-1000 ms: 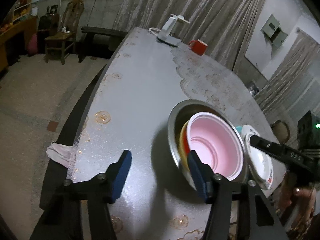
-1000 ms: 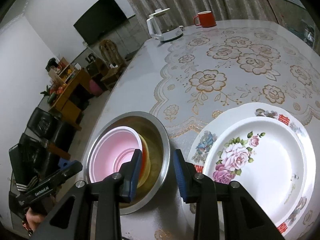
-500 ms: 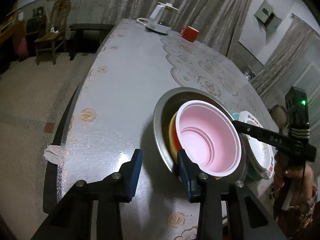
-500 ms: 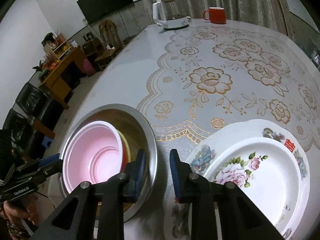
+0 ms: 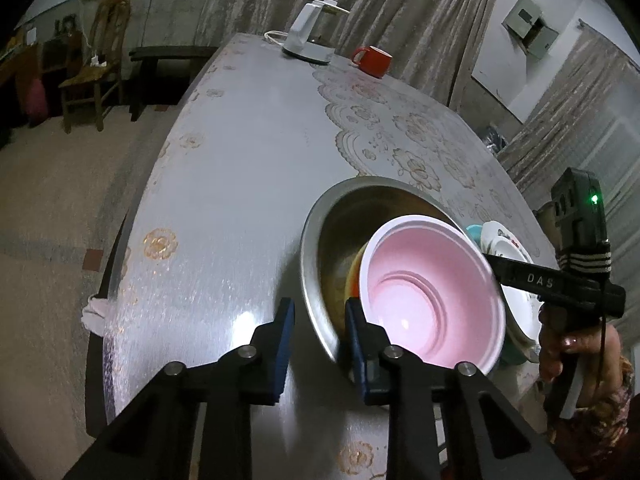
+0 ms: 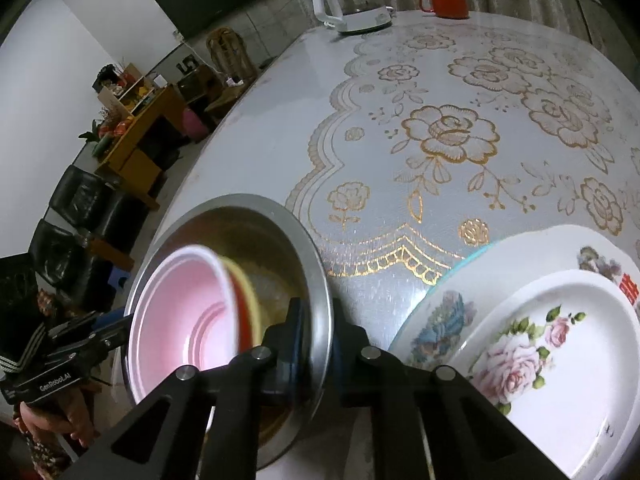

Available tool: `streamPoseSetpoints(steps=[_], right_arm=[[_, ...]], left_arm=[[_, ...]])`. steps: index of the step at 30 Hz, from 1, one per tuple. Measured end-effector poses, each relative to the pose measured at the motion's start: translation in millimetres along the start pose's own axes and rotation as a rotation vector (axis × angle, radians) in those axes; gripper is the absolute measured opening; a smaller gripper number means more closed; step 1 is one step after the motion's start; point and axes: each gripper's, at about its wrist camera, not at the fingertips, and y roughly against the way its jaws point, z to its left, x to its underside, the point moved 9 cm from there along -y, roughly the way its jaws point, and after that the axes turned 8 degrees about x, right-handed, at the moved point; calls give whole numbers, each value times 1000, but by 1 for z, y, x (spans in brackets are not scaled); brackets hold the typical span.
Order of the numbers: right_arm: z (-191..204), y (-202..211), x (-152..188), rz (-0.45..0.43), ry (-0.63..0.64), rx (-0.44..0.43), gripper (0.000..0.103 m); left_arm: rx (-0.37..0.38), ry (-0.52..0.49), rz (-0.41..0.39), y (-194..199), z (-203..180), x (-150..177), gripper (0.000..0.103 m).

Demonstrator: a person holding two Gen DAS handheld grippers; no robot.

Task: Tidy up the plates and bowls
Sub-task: 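Carry the nested steel bowl with the right gripper over the plate stack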

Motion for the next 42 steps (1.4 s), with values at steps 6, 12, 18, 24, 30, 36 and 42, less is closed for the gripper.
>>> streamPoseSetpoints(steps=[6,12,18,24,30,36,42], right_arm=[[0,-3,-7,-3,-21,-19,12],[-2,-3,-7,5,-56,-51,11],[-3,-1,-5,6,-120,-98,11],[0,0,-2,-3,-123,-88,11],[0,2,-4,-14,-135,-93,11],[2,14,-6,-39,-129,-102,11],[6,25,-8,-53,-133,-120,11]], left_arm=[[-8,-5,2,-7,1,-4,21],[79,33,-13,-6,1,-2,16],[95,19,-32,-3,-2,1,16],[43,-4,-45,-1,-4,1,16],[8,-17,-65,3,-6,-2,16],[0,-31,-94,12,-11,-7,16],[1,-44,-112,21,-17,-13,16]])
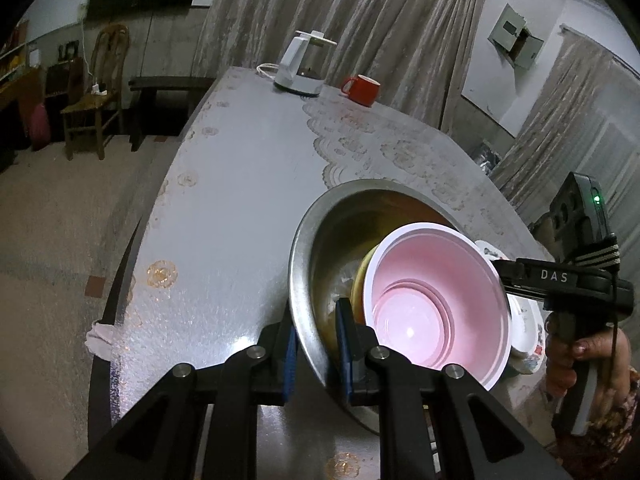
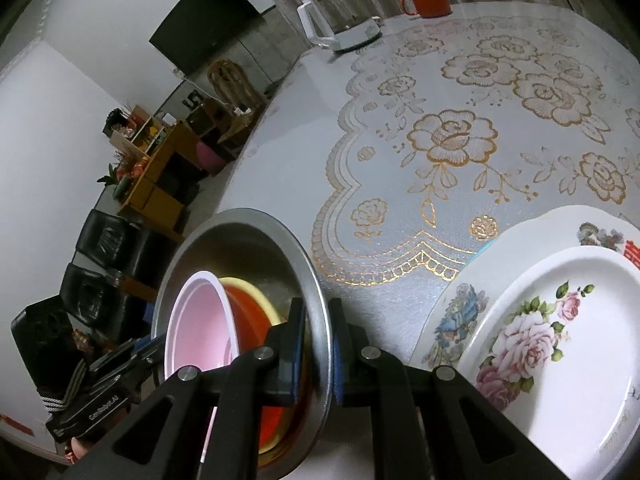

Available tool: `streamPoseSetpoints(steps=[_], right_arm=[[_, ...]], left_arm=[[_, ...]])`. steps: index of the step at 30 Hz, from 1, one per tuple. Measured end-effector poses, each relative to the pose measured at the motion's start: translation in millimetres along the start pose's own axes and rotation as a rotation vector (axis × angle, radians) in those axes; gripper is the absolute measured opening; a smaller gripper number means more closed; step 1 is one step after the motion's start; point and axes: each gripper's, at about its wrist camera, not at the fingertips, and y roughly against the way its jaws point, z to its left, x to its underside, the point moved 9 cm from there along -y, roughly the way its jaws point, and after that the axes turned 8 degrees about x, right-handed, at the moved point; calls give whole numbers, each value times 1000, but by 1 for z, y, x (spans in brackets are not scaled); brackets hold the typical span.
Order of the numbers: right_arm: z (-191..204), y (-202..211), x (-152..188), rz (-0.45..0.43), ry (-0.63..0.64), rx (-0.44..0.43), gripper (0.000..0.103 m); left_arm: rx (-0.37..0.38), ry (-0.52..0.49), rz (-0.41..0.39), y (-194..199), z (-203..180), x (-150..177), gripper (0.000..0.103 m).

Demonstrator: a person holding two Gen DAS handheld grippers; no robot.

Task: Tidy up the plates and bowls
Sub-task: 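Carry the nested steel bowl with the right gripper over the plate stack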

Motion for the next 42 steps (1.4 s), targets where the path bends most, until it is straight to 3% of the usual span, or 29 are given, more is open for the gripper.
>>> streamPoseSetpoints(steps=[18,30,42], right_arm=[[-16,60,-9,-114,-38,-8,11],[-65,113,-9,-219,-135,38,11],[-127,142,5,-264,-259,77,11]], left_arm=[[42,-104,-31,1,-56,-21,17],[133,-205,-11,-27,-119,-36,17],[201,-282,46,-67,-177,-37,18]])
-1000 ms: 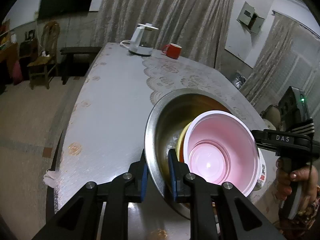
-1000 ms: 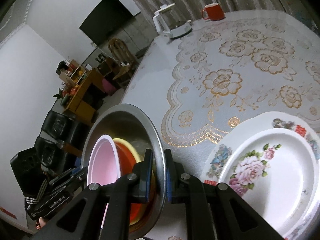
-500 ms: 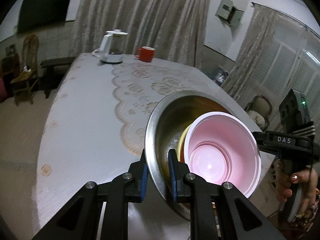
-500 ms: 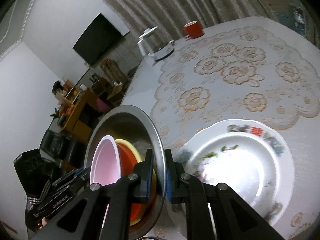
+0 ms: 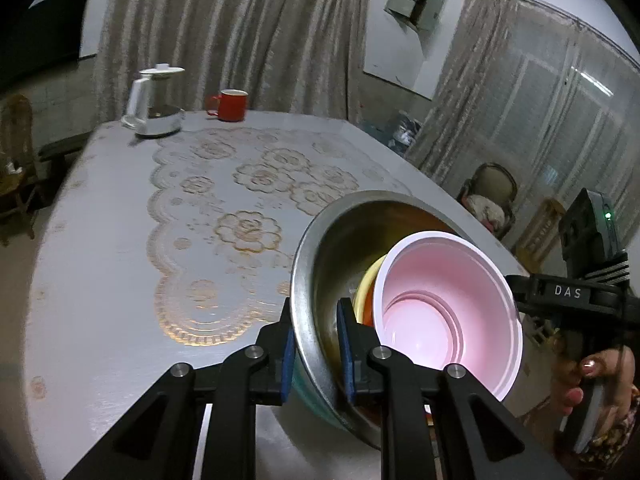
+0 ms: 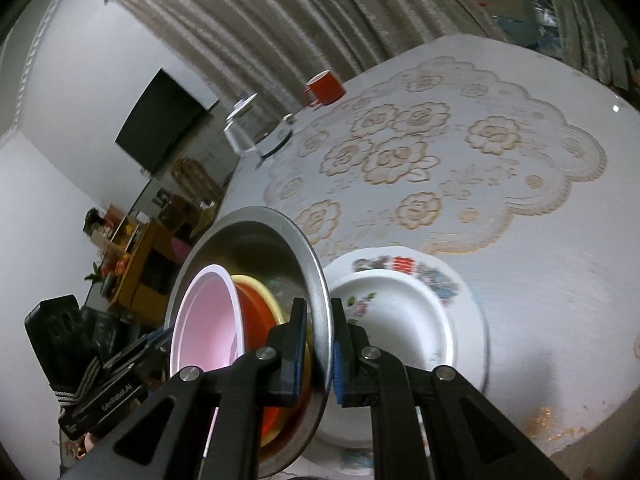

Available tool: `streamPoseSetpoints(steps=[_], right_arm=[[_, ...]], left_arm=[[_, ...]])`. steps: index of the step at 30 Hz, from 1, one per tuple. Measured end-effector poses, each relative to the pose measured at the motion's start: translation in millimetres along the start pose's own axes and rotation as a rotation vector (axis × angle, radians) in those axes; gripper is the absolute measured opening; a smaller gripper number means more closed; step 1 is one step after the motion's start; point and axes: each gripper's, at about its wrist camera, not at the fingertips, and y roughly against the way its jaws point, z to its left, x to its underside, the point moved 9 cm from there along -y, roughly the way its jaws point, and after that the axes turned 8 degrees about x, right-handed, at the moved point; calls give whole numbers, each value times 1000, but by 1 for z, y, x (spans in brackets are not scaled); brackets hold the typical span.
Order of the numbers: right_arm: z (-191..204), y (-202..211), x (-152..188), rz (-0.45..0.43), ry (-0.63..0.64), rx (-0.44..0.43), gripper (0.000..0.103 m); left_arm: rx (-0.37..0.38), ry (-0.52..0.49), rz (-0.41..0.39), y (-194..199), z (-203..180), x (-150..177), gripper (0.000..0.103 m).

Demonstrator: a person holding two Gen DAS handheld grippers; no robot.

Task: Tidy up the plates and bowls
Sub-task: 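Carry the nested steel bowl with the right gripper over the plate stack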

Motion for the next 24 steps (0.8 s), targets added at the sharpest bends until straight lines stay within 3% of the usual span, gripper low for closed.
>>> streamPoseSetpoints(steps=[7,24], right_arm=[[-34,11,-4,-18,-62,23,11],[-71,-3,7,22,-146,31,11]], left_arm=[[17,-36,51,-24,-24,8,18],[-6,-46,85,-47,-24,12,18]])
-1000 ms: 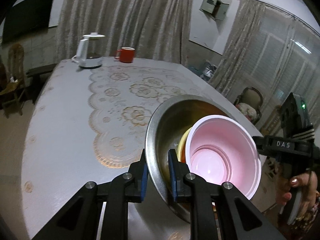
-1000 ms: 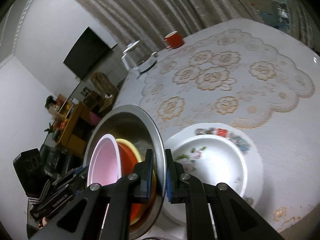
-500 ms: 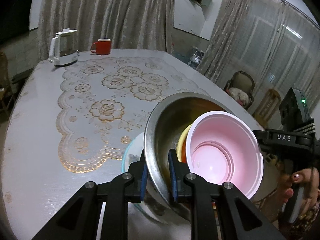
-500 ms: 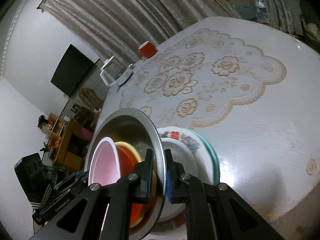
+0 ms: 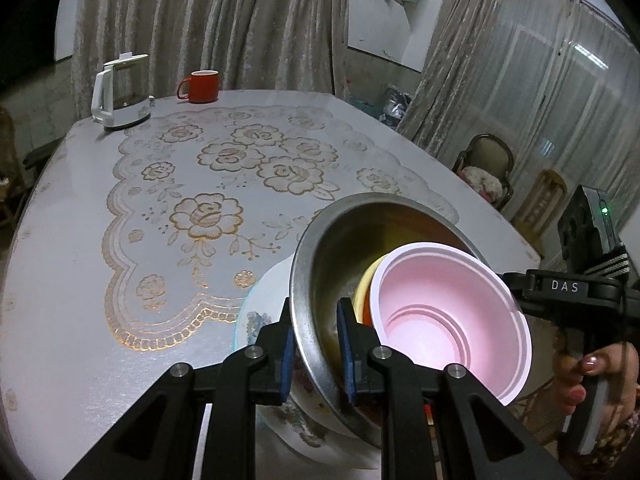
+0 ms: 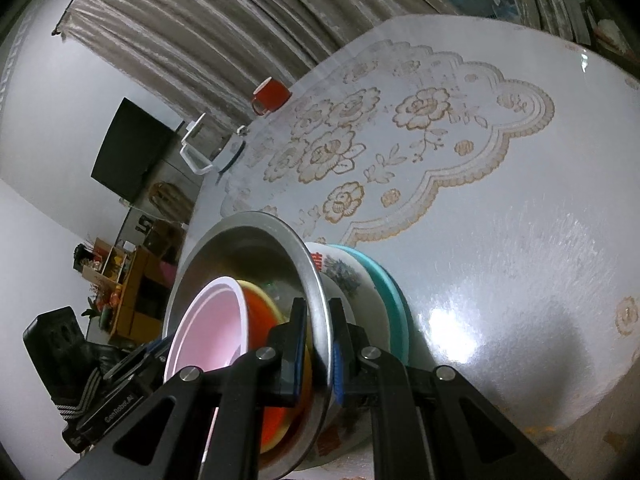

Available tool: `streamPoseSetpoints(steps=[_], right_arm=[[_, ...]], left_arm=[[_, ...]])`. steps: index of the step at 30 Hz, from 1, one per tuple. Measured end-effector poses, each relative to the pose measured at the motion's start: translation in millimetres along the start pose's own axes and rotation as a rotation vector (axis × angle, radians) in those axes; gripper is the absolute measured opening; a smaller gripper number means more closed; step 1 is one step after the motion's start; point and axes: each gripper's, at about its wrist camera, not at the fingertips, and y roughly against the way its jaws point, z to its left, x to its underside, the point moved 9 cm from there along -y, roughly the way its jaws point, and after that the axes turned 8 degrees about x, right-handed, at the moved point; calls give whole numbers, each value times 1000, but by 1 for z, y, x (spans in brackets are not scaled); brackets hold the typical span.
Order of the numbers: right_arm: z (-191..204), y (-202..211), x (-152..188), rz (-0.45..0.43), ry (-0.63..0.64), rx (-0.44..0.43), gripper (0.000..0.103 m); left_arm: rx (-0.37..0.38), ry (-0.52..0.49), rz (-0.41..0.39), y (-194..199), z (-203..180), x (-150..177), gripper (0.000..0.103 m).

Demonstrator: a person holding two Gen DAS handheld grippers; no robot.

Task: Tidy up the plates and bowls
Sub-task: 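Carry the nested steel bowl with the right gripper over the plate stack, then lower the steel bowl onto the plate stack and open the right gripper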

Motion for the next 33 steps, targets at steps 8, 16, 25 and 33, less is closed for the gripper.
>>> streamPoseSetpoints(steps=[8,16,25,33], right_arm=[[0,-9,4,25,-5,6,11],[0,-15,5,41,-2,22,11],[-1,-25,6,60,-6,37,11],[-5,-30,5,57,-3,57,11]], left_arm=[[-5,15,9,-2,6,5,18],[-12,21,20,-4,11,9,18],[-21,33,26,-9,17,10,17],[-30,32,47,-22,21,16,18]])
